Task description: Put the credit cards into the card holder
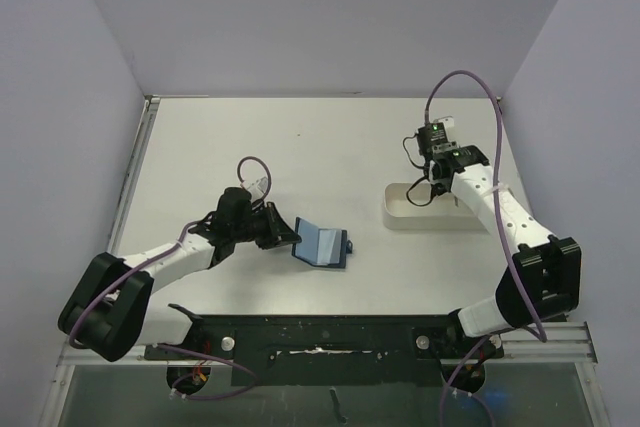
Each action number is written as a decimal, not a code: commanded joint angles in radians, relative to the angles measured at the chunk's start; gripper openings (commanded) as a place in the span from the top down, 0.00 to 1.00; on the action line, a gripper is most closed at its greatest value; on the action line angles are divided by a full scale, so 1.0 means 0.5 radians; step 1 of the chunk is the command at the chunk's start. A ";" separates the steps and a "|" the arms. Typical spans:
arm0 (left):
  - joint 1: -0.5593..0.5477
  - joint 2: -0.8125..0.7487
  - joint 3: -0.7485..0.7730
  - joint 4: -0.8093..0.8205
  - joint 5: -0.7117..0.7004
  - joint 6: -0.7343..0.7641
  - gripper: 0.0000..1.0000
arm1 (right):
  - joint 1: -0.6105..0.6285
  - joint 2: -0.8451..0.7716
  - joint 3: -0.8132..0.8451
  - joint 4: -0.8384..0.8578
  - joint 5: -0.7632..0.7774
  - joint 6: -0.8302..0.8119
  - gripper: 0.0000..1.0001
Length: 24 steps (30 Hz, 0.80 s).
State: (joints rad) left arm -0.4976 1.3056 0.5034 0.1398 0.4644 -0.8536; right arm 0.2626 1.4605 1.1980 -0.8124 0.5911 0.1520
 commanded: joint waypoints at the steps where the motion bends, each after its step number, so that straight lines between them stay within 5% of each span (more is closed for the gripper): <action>1: -0.008 0.031 0.029 0.259 0.038 -0.106 1.00 | 0.147 -0.124 0.150 -0.068 0.012 0.190 1.00; 10: -0.008 0.051 -0.016 0.158 -0.109 -0.088 0.91 | 0.433 -0.332 0.070 0.253 -0.438 0.465 1.00; 24: -0.008 -0.031 0.042 -0.151 -0.309 0.072 0.78 | 0.715 -0.564 -0.530 1.165 -1.196 1.165 1.00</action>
State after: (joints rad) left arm -0.4984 1.3167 0.4877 0.1047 0.3576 -0.8654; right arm 0.5945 1.2102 1.0195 -0.4538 0.1230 0.5747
